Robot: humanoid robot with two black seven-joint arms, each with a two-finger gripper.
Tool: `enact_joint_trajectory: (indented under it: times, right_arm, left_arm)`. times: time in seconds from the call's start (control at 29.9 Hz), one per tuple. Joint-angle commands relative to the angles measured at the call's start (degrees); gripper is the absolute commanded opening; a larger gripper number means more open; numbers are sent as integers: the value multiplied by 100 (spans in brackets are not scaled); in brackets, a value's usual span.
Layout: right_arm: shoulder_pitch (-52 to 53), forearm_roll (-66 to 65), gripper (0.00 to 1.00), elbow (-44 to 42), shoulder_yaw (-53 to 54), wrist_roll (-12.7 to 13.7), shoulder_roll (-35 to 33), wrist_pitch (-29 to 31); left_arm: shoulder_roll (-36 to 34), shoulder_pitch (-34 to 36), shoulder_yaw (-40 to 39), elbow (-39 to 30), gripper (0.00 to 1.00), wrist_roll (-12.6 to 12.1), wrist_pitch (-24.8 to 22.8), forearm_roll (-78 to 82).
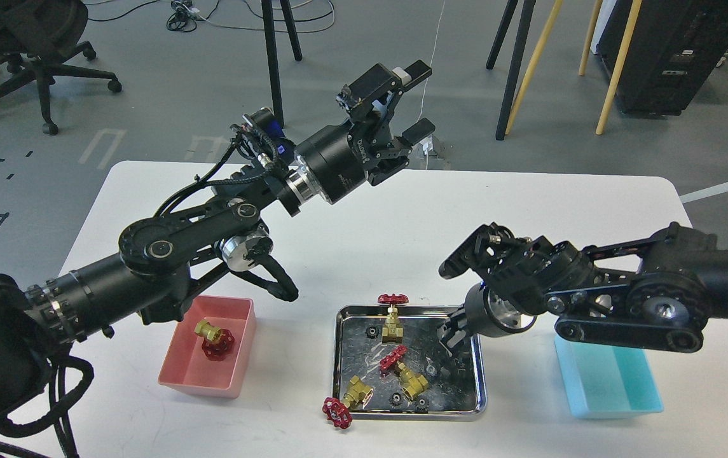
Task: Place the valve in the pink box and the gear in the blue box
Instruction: 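Lift the gear and carry it over the light blue box, then release the black gear into the light blue box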
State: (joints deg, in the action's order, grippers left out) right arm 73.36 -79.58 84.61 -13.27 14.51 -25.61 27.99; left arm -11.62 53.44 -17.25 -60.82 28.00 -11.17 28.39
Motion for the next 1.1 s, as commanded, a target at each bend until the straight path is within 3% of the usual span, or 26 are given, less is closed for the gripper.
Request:
enact_joint_trajectory:
  times: [0.0,0.27,0.37,0.53,0.9,0.97,1.04,1.07]
  right_arm:
    - [336,206,17,169,456,-1,-697,1]
    - [-206,338,17,1478,641,-1,-3702,1]
    - [-515,347,16,1470,711,-10,-4310,1]
    - [-761,364,16,1479,729,-19,-4505,1]
    - [-1491,364,19,1470,711,-19,-4277,1]
    - [-1570,373,29,1470,738,-19,-4233,1]
    - [-1588,391,58,1470,747,-62,-4224,1]
    - [-1588,426,84,1470,747,-71,-4224,1]
  left_arm:
    - [2,0,2,0,99,0,1,0]
    - [-24,9,29,0,99,0,-26,-9]
    - [-15,18,46,0,99,0,-17,-9]
    - [-15,44,55,0,99,0,-8,-18]
    - [-15,44,46,9,99,0,-26,-18]
    - [-15,44,46,26,99,0,-43,-18]
    - [-15,44,46,26,99,0,-43,-18]
    - [-15,44,46,26,99,0,-43,-18]
